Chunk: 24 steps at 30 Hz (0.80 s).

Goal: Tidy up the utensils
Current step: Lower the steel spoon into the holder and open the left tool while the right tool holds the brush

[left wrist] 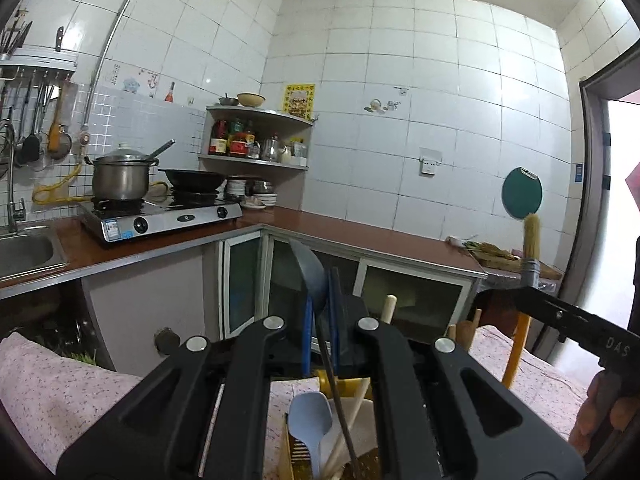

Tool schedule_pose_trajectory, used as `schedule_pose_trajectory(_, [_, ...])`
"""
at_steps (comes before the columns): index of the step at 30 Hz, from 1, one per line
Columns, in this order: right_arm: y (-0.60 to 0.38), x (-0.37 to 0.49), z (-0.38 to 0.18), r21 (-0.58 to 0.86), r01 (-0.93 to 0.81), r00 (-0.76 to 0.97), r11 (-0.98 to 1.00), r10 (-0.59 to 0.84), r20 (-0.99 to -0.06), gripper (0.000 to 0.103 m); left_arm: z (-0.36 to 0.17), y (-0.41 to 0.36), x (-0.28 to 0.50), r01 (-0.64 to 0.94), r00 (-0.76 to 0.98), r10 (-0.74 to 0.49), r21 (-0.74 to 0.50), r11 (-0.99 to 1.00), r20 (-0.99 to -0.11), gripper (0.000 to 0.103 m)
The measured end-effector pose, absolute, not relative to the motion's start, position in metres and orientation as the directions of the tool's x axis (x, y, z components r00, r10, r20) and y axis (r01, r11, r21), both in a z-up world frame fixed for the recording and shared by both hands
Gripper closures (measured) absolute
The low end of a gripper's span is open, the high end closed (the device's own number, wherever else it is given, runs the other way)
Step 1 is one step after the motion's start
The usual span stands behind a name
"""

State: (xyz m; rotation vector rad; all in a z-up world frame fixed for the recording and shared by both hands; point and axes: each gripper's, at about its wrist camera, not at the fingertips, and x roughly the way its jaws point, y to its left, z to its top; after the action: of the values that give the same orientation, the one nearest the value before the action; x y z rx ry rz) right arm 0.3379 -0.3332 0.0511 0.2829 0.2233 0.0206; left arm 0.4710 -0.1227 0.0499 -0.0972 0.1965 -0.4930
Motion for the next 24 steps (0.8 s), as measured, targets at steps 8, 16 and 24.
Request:
schedule_pose_trajectory(8, [-0.330,0.341,0.051,0.293,0.000,0.977,0.956,0.063,-0.206,0.059,0.042,-0.133,0.450,0.399,0.912,-0.400,-0.024,0.917,-0.088,0.098])
schedule_pose_trajectory(16, [-0.314,0.341,0.053,0.274,-0.022,0.980,0.962,0.074,-0.184,0.059,0.029,-0.135,0.451,0.416,0.898,-0.408,0.017,0.909,-0.163,0.098])
schedule_pose_trajectory(24, [-0.311,0.338,0.048,0.267,-0.022,0.990,0.963,0.058,-0.130,0.059,0.021,-0.114,0.457,0.435,0.870,-0.433,-0.045,0.899,-0.237,0.096])
